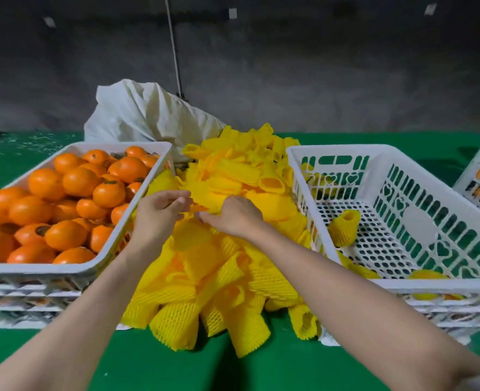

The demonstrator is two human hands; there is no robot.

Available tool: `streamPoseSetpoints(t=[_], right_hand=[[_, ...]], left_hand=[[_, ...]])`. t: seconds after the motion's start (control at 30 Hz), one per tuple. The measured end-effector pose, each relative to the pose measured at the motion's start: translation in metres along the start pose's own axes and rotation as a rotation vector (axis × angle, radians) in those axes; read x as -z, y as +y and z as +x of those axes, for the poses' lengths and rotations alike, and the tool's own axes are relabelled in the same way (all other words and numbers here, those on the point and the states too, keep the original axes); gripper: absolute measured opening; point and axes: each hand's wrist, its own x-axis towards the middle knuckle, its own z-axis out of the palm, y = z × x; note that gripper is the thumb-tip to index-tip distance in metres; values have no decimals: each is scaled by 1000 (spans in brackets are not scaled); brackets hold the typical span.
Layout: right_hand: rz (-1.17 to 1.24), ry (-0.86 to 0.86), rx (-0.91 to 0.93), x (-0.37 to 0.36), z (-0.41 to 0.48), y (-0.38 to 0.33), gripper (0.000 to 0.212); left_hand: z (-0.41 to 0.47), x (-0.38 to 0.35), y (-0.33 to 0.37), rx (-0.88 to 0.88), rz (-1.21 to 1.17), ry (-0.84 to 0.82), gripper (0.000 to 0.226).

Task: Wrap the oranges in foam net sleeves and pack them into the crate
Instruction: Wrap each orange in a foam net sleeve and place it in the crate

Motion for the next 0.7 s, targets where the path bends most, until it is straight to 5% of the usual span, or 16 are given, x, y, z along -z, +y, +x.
streamPoseSetpoints(t=[0.13,0.3,0.4,0.5,0.63,0.7], right_hand=[[20,68,53,-2,-2,-6,42],[379,213,179,17,-10,-25,21],[463,216,159,23,-7,-37,30],[412,317,169,24,-1,-54,33],[467,401,228,19,5,-81,22],[445,388,261,14,7,-91,21]], left_hand=[[4,25,-17,134,275,-117,31],[6,35,-19,229,270,-280,56],[6,41,-11,-47,377,-199,23],[9,53,-5,-283,489,-155,35],[47,90,-5,-152,84,-26,20],[75,110,-16,-135,338,59,26]])
